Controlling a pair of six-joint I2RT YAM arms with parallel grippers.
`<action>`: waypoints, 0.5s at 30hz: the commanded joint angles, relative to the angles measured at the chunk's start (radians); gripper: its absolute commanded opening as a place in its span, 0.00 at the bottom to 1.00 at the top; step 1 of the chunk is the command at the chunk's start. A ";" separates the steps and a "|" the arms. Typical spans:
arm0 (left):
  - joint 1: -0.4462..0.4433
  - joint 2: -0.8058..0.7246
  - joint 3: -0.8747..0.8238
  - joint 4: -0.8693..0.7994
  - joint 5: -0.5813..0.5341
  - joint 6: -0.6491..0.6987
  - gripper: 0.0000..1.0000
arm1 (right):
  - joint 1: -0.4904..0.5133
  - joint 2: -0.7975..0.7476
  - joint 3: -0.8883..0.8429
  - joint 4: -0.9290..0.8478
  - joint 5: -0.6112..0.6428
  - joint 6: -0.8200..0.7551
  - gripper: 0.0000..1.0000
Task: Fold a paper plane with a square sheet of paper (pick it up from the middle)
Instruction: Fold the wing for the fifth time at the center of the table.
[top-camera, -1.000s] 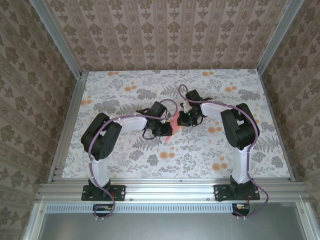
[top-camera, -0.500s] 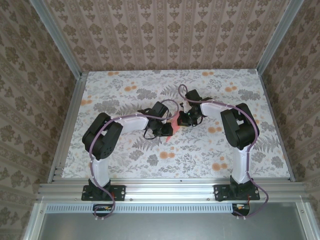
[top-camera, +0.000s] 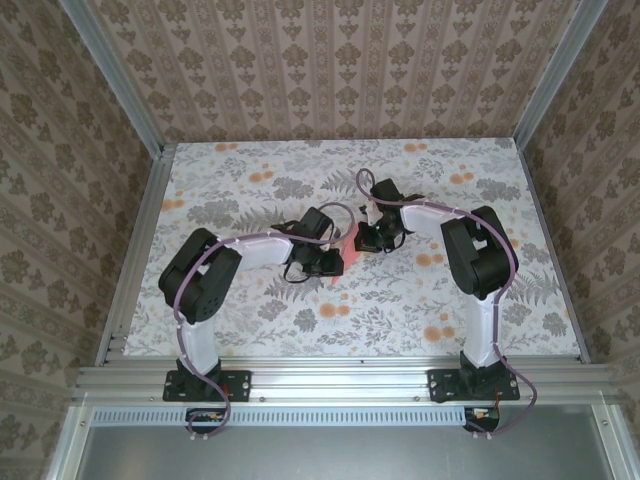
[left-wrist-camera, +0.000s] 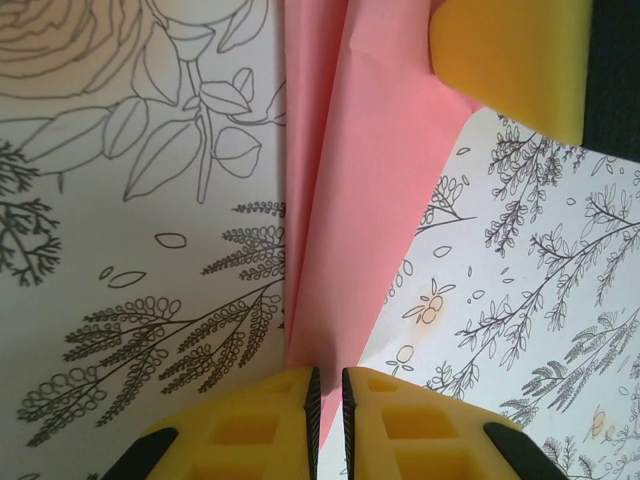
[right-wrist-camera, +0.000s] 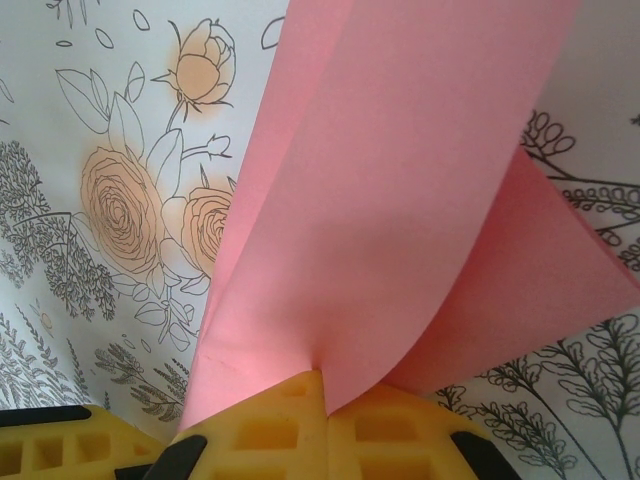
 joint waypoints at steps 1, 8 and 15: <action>-0.008 -0.021 -0.041 -0.016 0.043 -0.026 0.17 | 0.003 0.073 -0.015 -0.052 0.115 0.005 0.05; -0.011 -0.020 -0.060 -0.013 0.045 -0.034 0.18 | 0.004 0.074 -0.011 -0.057 0.116 0.007 0.05; -0.032 -0.040 -0.088 -0.018 0.060 -0.035 0.19 | 0.003 0.078 -0.005 -0.065 0.119 0.010 0.05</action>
